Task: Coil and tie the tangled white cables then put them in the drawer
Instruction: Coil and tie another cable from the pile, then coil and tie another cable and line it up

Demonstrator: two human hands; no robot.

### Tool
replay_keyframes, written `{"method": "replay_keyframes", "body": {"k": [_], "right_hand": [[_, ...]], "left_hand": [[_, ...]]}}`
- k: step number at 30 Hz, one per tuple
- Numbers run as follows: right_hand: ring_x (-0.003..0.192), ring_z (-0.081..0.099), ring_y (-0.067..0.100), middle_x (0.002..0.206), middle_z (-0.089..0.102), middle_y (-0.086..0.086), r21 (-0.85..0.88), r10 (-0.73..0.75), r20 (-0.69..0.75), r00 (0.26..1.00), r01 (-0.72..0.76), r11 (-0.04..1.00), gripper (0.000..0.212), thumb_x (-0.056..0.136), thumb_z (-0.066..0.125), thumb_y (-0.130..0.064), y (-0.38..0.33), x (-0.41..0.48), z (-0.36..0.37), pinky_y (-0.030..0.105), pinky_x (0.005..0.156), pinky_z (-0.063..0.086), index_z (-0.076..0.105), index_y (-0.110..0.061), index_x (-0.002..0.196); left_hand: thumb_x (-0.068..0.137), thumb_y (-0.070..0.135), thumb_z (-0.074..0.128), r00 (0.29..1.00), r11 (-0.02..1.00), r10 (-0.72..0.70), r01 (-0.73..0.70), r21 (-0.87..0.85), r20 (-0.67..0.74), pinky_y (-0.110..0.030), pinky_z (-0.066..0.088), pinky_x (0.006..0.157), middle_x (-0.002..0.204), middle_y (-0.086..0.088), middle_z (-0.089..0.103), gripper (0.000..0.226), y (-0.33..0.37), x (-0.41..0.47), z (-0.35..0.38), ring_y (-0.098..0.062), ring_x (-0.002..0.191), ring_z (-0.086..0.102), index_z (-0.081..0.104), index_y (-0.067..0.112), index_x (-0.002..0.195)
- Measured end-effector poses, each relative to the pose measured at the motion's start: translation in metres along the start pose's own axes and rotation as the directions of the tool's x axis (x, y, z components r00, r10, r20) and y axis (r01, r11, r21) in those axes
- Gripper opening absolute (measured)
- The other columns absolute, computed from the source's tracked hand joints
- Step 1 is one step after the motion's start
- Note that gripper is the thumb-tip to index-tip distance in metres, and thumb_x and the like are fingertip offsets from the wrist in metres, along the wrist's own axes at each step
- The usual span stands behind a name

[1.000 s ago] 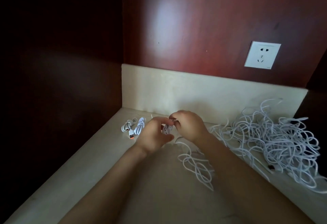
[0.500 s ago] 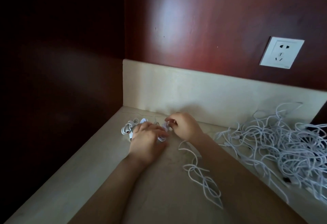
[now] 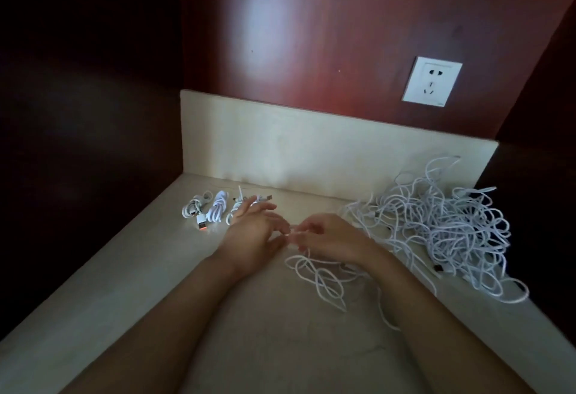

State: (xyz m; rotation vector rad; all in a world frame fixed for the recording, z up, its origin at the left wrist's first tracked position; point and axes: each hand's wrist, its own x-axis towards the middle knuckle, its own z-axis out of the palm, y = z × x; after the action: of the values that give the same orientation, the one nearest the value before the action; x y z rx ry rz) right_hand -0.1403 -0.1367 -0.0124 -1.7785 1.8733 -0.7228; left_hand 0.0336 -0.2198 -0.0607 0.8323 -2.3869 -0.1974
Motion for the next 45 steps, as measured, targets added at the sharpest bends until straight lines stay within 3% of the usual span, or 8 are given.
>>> {"method": "replay_keyframes", "body": {"k": [5, 8, 15, 21, 27, 31, 35, 45], "right_hand": [[0.07, 0.064, 0.015, 0.079, 0.072, 0.011, -0.046, -0.057, -0.125, 0.991, 0.051, 0.998, 0.007, 0.088, 0.07, -0.02, 0.011, -0.022, -0.002, 0.034, 0.07, 0.051, 0.074, -0.017, 0.083], [0.052, 0.058, 0.008, 0.064, 0.063, 0.014, 0.291, 0.073, -0.31, 0.948, 0.021, 0.957, 0.01, 0.092, 0.065, -0.008, 0.012, -0.032, -0.009, 0.026, 0.053, 0.05, 0.072, -0.008, 0.084], [0.037, 0.05, 0.011, 0.047, 0.048, 0.004, 0.906, 0.299, -0.256, 0.919, 0.12, 0.405, 0.014, 0.097, 0.055, -0.005, 0.006, -0.037, -0.009, 0.03, 0.044, 0.056, 0.066, -0.005, 0.089], [0.039, 0.047, 0.012, 0.043, 0.041, 0.002, 0.932, 0.29, -0.168, 0.942, 0.056, 0.357, 0.014, 0.095, 0.06, -0.011, 0.006, -0.033, 0.009, 0.026, 0.046, 0.054, 0.064, -0.002, 0.086], [0.029, 0.022, 0.002, 0.043, 0.028, -0.007, 0.9, 0.181, -0.159, 0.97, 0.067, 0.431, 0.013, 0.098, 0.054, -0.009, -0.005, -0.036, 0.009, 0.011, 0.029, 0.019, 0.06, -0.004, 0.088], [0.027, 0.029, 0.002, 0.034, 0.039, -0.008, 0.637, 0.106, -0.369, 0.923, 0.168, 0.752, 0.008, 0.092, 0.062, -0.005, -0.004, -0.037, 0.013, 0.014, 0.032, 0.023, 0.067, 0.001, 0.088], [0.041, 0.047, -0.001, 0.049, 0.058, -0.011, 0.429, 0.007, -0.438, 0.899, 0.202, 0.88, 0.01, 0.089, 0.066, -0.005, 0.0, -0.036, 0.023, 0.012, 0.046, 0.035, 0.07, -0.003, 0.081], [0.035, 0.045, 0.01, 0.041, 0.045, -0.005, 0.473, -0.041, 0.002, 0.999, 0.036, 0.88, 0.015, 0.095, 0.06, -0.013, -0.013, -0.047, 0.036, 0.023, 0.042, 0.038, 0.07, -0.015, 0.084]], "left_hand": [[0.085, 0.055, 0.059, 0.993, 0.987, 0.033, -0.049, -0.15, -0.111, -0.028, 0.041, 0.101, 0.08, 0.019, 0.07, 0.029, 0.018, -0.006, -0.011, 0.0, 0.083, 0.063, 0.073, 0.03, 0.079], [0.086, 0.05, 0.065, 0.986, 0.923, -0.147, 0.109, -0.369, -0.077, -0.027, 0.046, 0.068, 0.067, 0.01, 0.065, 0.032, 0.036, -0.009, -0.018, -0.008, 0.066, 0.059, 0.064, 0.023, 0.069], [0.101, 0.026, 0.05, 0.857, 0.335, -0.488, 0.357, -0.872, 0.164, -0.014, 0.021, 0.037, 0.044, 0.01, 0.03, 0.029, 0.07, -0.001, -0.034, -0.005, 0.037, 0.025, 0.053, 0.015, 0.073], [0.103, 0.03, 0.041, 0.787, -0.085, -0.426, 0.457, -0.885, 0.447, -0.014, 0.01, 0.032, 0.045, 0.012, 0.022, 0.024, 0.056, -0.007, -0.032, 0.0, 0.034, 0.016, 0.05, 0.019, 0.084], [0.091, 0.028, 0.047, 0.796, -0.493, -0.212, 0.414, -0.765, 0.567, -0.012, 0.023, 0.034, 0.051, 0.01, 0.037, 0.019, 0.051, -0.008, -0.041, -0.001, 0.037, 0.034, 0.047, 0.022, 0.073], [0.093, 0.02, 0.05, 0.793, -0.505, -0.301, 0.339, -0.794, 0.53, -0.026, 0.058, 0.066, 0.092, -0.009, 0.072, 0.032, 0.053, -0.008, -0.043, -0.018, 0.072, 0.07, 0.049, 0.016, 0.061], [0.104, 0.026, 0.036, 0.811, -0.511, -0.344, 0.261, -0.819, 0.473, -0.04, 0.048, 0.099, 0.114, -0.014, 0.069, 0.04, 0.057, -0.007, -0.042, -0.025, 0.1, 0.069, 0.051, 0.015, 0.068], [0.101, 0.02, 0.04, 0.802, -0.452, -0.473, 0.135, -0.882, 0.365, -0.02, 0.044, 0.053, 0.07, 0.002, 0.046, 0.02, 0.055, -0.006, -0.039, -0.01, 0.052, 0.039, 0.051, 0.021, 0.085]]}}
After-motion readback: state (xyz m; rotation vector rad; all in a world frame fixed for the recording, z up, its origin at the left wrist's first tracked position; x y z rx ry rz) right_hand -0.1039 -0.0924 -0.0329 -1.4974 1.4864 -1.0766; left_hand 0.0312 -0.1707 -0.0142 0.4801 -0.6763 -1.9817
